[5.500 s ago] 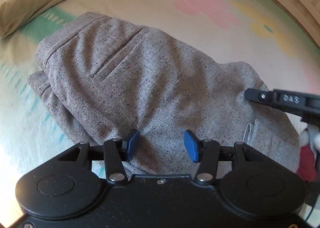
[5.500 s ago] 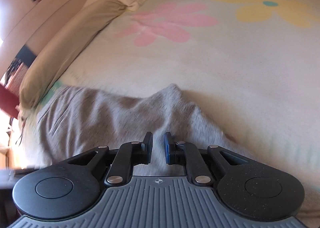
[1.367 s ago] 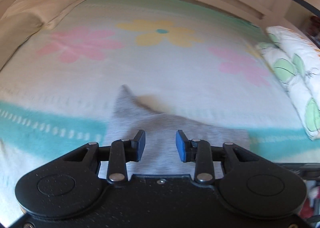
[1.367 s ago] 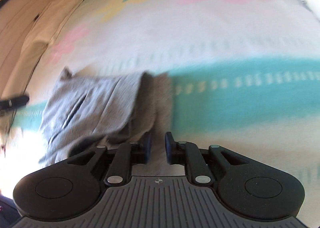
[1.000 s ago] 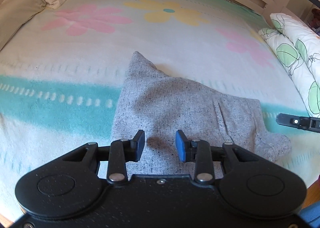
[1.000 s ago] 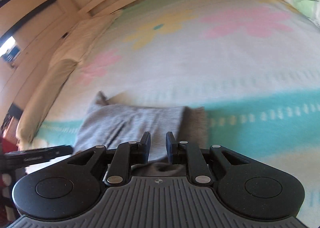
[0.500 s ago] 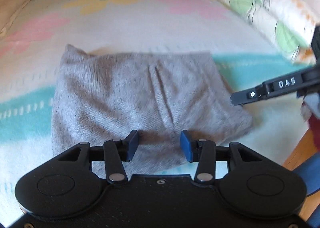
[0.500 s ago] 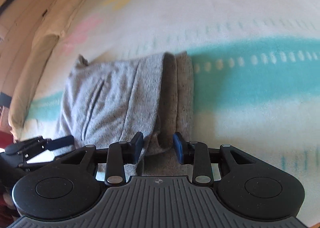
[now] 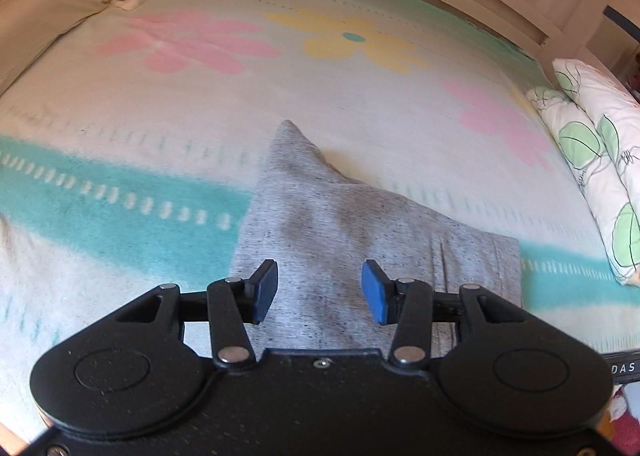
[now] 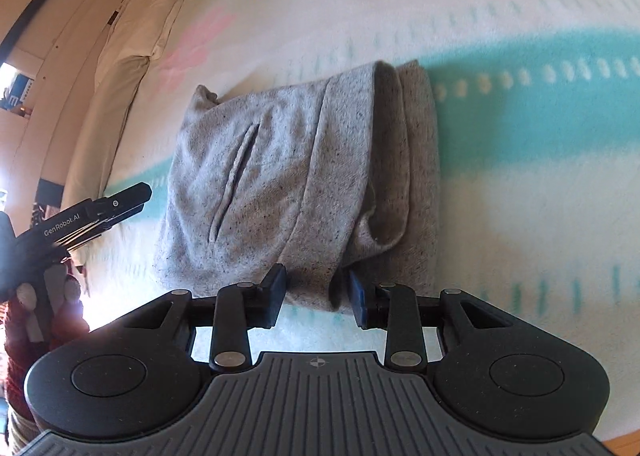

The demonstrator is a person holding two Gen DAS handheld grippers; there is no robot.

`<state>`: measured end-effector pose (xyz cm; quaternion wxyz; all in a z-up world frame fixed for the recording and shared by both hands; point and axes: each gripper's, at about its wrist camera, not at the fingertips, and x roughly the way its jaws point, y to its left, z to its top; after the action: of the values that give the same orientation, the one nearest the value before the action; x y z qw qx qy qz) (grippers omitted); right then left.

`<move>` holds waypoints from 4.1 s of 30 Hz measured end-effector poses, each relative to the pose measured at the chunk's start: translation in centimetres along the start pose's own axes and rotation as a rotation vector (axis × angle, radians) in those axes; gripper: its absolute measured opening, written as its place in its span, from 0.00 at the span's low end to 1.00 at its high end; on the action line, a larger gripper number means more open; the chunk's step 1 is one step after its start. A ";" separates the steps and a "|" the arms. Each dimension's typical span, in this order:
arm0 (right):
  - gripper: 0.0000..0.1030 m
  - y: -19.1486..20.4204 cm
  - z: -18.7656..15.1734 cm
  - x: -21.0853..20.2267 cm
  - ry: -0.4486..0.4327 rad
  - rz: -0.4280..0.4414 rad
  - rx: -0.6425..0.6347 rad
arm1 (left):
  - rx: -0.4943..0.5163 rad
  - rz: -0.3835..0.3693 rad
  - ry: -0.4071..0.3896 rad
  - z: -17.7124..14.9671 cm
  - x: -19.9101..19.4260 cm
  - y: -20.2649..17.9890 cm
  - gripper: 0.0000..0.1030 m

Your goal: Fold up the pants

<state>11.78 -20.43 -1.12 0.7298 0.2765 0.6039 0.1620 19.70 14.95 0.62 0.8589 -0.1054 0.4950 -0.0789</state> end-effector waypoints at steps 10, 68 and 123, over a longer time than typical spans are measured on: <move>0.06 4.1 -0.4 -3.2 -0.179 0.042 -0.214 | 0.033 0.019 -0.031 0.0 -0.8 0.2 0.51; 0.20 5.5 5.2 4.6 -0.269 -0.367 -0.414 | -0.042 0.145 0.031 8.1 12.5 1.8 0.62; 0.31 -1.5 3.6 2.0 -0.234 -0.004 -0.109 | 0.065 -0.090 0.128 0.7 6.9 2.7 0.68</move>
<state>15.59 -21.26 -3.20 0.8096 0.2525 0.5053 0.1597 23.77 15.94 -5.45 0.8241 -0.0946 0.5407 -0.1400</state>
